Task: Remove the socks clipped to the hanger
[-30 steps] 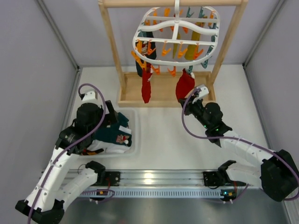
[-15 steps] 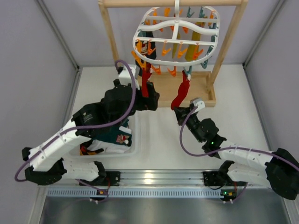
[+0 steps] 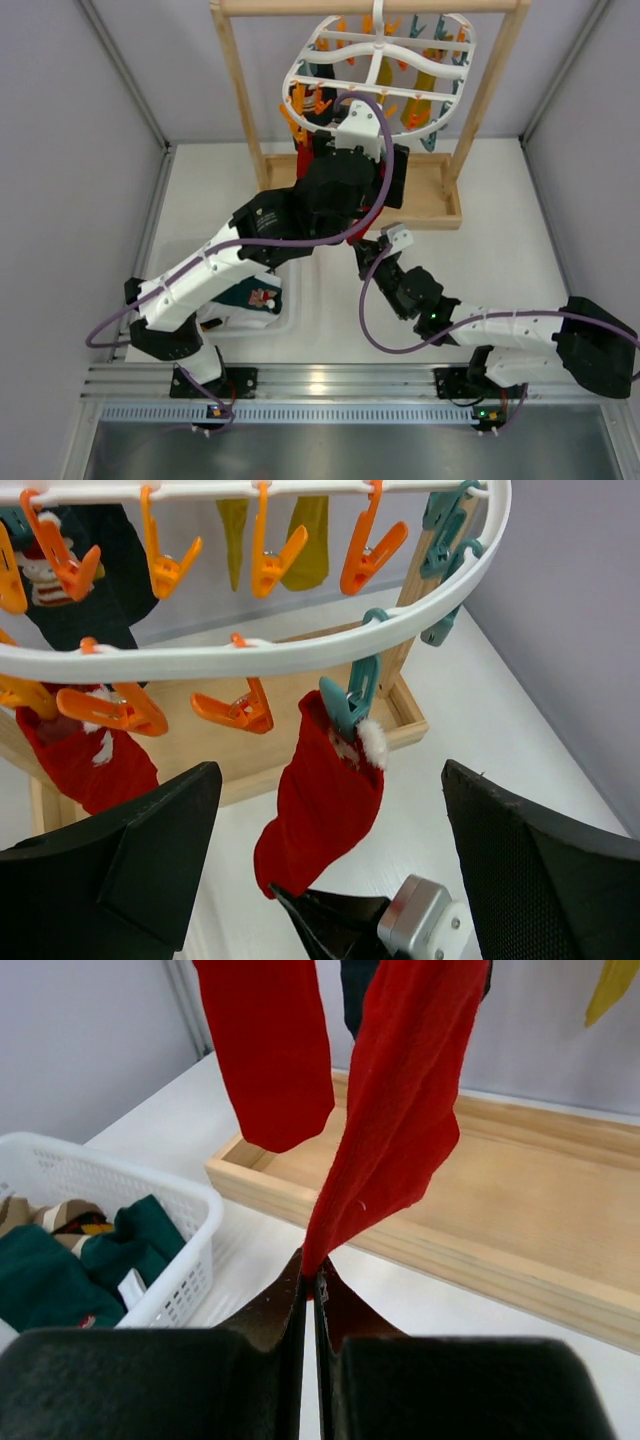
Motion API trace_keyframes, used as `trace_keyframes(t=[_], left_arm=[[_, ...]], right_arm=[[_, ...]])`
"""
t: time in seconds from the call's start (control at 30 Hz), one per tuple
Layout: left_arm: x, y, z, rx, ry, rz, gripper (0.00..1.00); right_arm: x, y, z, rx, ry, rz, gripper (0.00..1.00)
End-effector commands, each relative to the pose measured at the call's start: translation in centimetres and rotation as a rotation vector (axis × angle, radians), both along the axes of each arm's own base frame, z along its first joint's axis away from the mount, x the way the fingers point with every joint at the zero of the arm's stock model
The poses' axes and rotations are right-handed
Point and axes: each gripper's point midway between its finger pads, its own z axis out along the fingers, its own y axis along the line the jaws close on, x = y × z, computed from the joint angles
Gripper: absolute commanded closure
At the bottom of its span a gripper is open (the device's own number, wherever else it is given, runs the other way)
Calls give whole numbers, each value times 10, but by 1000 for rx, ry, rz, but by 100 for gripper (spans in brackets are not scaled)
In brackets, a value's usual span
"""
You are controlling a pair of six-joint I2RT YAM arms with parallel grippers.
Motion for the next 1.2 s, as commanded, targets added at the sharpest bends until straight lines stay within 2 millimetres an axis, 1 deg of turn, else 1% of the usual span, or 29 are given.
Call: trace_keyframes(t=[0.0, 0.07, 0.1, 0.13, 0.17, 0.2, 0.23, 0.27, 0.33, 0.4, 0.47, 0.5, 0.57, 0.6, 0.67, 0.77, 0.87, 0.97, 1.07, 1.1, 1.17], left_arm=[[9, -2, 17, 21, -61, 31, 6], [13, -2, 20, 37, -77, 52, 6], [16, -1, 19, 55, -84, 74, 6], [22, -1, 14, 94, -94, 107, 7], [24, 0, 13, 113, -100, 126, 7], [26, 1, 16, 118, -110, 139, 7], [30, -1, 11, 159, -116, 160, 7], [31, 0, 14, 160, -124, 171, 7], [35, 0, 10, 196, -132, 197, 7], [37, -1, 9, 209, -134, 208, 10], [40, -3, 6, 222, -134, 206, 12], [40, -4, 6, 219, -135, 203, 12], [44, -5, 2, 235, -134, 214, 13], [46, -6, 2, 236, -135, 216, 14], [48, -7, 2, 243, -137, 222, 14], [52, -7, 0, 250, -138, 236, 23], [59, -4, -3, 264, -136, 256, 37], [64, -2, -6, 269, -131, 263, 42], [66, -3, -6, 268, -130, 261, 53], [65, -2, -5, 265, -130, 260, 60], [65, -1, -3, 260, -131, 259, 68]], right_arm=[[4, 4, 36, 67, -44, -68, 100], [2, 10, 38, 44, -45, -72, 100], [3, 10, 37, 36, -42, -90, 100], [4, 13, 38, -3, -54, -96, 100], [1, 18, 38, -15, -54, -89, 100], [0, 20, 38, -29, -57, -92, 100], [1, 25, 38, -42, -57, -88, 100], [-1, 27, 39, -51, -60, -86, 100], [-1, 33, 37, -66, -61, -83, 100], [-2, 38, 35, -81, -62, -77, 100], [-5, 44, 38, -79, -67, -63, 100], [-5, 46, 35, -90, -66, -60, 100], [-7, 52, 37, -99, -71, -50, 100], [-8, 56, 35, -109, -71, -45, 100], [-11, 60, 36, -111, -74, -35, 100], [-13, 65, 33, -120, -73, -26, 100], [-15, 67, 32, -122, -74, -21, 100], [-16, 67, 31, -126, -72, -19, 100], [-17, 66, 31, -121, -73, -17, 100], [-17, 65, 32, -119, -74, -17, 100], [-17, 65, 32, -116, -73, -17, 100]])
